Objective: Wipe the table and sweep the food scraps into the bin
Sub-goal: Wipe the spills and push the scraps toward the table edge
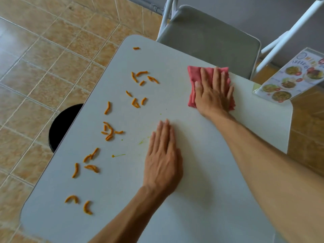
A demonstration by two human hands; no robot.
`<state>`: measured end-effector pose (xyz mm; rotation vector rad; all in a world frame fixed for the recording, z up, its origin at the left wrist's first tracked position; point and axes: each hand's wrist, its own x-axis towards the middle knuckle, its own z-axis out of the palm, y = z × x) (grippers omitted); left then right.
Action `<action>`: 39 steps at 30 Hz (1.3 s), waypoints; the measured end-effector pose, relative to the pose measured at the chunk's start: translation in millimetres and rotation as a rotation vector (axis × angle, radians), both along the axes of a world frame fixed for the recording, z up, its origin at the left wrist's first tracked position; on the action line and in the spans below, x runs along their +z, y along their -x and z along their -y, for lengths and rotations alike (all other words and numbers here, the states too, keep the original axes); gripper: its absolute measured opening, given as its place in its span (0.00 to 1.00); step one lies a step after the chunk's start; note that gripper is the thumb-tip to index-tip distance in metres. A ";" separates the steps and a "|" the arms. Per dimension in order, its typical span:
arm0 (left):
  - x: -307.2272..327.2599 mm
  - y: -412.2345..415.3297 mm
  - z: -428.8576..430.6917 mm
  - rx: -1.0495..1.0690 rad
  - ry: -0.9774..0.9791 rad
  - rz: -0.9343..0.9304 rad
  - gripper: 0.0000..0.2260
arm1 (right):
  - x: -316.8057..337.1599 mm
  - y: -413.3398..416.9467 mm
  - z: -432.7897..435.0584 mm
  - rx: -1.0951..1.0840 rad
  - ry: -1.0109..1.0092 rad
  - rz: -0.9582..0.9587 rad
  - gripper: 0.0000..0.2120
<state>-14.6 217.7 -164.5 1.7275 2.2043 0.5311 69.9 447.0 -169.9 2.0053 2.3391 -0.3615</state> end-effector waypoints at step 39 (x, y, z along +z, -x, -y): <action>-8.3 24.0 84.2 0.168 0.137 -0.113 0.27 | -19.9 5.5 153.7 -0.043 -0.397 -0.085 0.24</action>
